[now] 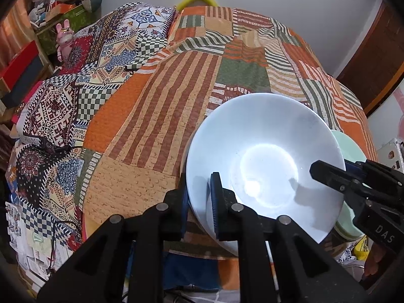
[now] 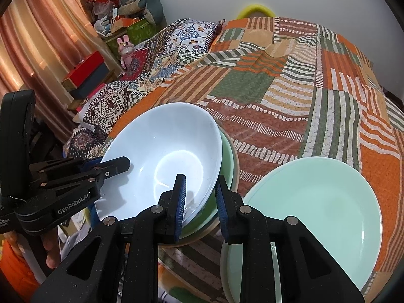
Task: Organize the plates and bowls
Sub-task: 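Lower the white bowl into the pale green bowl with the right gripper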
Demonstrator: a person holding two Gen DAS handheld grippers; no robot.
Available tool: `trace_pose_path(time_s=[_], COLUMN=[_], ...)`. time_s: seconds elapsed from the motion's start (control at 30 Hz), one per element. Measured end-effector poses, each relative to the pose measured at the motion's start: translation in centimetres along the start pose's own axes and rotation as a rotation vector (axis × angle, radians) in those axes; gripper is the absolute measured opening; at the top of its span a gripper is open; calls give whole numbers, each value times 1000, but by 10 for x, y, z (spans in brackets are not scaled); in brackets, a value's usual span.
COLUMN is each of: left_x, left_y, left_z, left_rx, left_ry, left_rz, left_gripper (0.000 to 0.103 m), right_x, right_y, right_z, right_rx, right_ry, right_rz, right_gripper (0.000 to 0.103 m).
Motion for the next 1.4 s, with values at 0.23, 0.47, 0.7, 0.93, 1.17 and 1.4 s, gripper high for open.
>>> trace_pose_path(time_s=[0.23,0.47,0.7,0.93,1.17,1.4], left_x=[-1,-3,-10,-14,-16,-23], left_y=[13,25,18,1,-13,-24], left_z=[-4,-4,6,14,13,12], left_rx=[32,59,30,-12,-29,-37], left_ry=[-10,9,38,49,64,113], left_rz=[3,11,38,66,101,130], left_gripper=[18,24,42,42,42,42], right_x=[5,8,12,15,13,14], right_y=[20,19,14,3,-10,-20], right_z=[-7,-7,0,5,5,2], right_rx=[95,95,66,25,-11,-33], right_ry=[-1,-6,-19,-45,-66,-74], right_rz=[9,10,-3,-12,-36,-46], right_gripper=[33,33,37,42,45,47])
Point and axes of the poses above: each gripper's, at about its wrist camera, not at the fingertips, and y roughly against the way its jaws point, x to its right, z to its underside, the point moved 4 cm from there along -y, roughly the way its jaws point, and after that the axes turned 10 degrees about z, right-handed, at the moved point
